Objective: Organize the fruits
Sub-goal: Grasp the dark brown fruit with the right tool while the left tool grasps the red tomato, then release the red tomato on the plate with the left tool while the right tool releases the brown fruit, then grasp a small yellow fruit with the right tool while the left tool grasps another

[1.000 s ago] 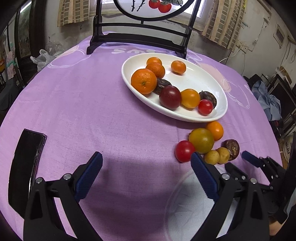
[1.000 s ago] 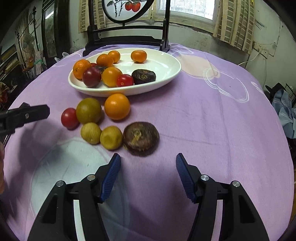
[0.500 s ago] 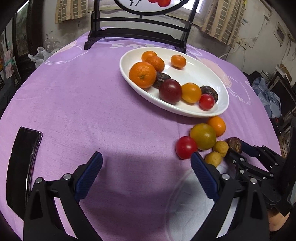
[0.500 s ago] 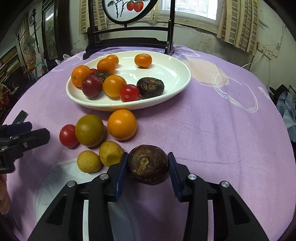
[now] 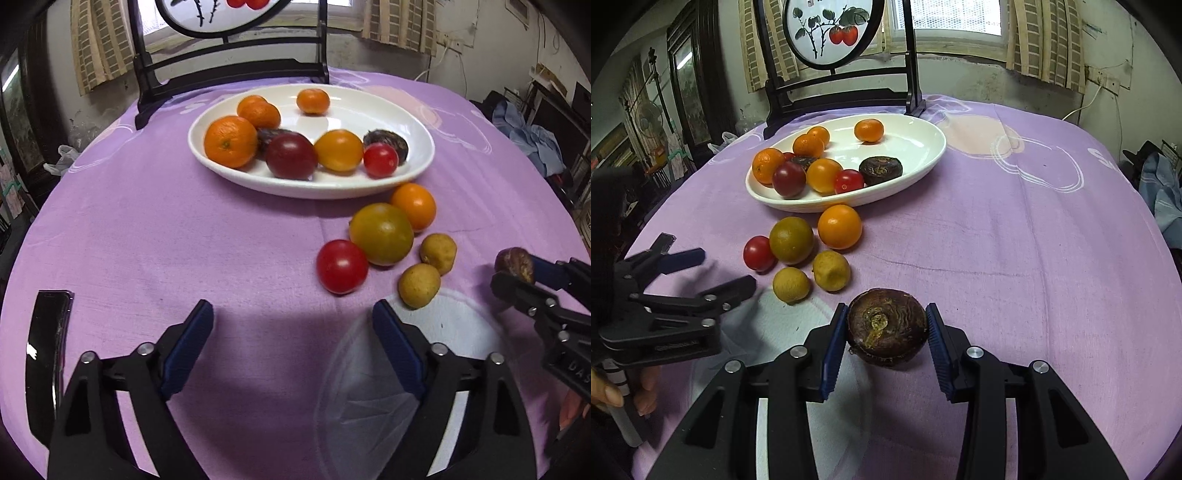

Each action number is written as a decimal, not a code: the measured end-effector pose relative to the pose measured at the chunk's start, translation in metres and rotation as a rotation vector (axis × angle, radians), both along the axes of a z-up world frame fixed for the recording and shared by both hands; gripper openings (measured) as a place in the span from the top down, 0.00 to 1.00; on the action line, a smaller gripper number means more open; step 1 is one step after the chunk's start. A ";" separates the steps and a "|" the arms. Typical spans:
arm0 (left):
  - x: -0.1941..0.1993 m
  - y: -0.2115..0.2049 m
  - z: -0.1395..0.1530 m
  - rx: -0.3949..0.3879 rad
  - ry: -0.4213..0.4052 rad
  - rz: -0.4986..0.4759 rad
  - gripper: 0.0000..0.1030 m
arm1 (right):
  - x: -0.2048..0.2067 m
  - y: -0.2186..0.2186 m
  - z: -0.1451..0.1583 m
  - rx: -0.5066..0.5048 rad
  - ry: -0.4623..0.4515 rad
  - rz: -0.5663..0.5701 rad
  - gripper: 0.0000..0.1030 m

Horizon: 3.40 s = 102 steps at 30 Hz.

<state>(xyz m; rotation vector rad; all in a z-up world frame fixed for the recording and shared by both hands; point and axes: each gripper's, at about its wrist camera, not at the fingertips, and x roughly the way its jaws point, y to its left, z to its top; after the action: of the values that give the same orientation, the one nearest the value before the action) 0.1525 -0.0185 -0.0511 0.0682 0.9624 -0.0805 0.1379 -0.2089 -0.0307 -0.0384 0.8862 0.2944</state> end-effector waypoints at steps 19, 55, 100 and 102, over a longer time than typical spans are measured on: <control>0.011 -0.017 0.001 -0.055 -0.057 -0.030 0.73 | 0.000 -0.011 0.001 0.051 0.029 0.007 0.58; 0.123 -0.011 0.068 -0.077 -0.069 0.003 0.73 | 0.124 0.029 0.037 0.099 -0.069 0.053 0.58; 0.015 0.026 0.043 -0.115 -0.059 0.054 0.14 | -0.002 0.024 -0.013 -0.097 0.023 0.098 0.37; 0.017 0.026 0.038 -0.103 -0.043 0.064 0.14 | -0.002 0.027 -0.014 -0.107 0.020 0.106 0.37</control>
<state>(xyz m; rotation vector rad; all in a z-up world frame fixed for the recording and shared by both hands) 0.1698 0.0078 -0.0127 -0.0553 0.9151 -0.0692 0.1364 -0.1817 -0.0443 -0.1818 0.9209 0.3465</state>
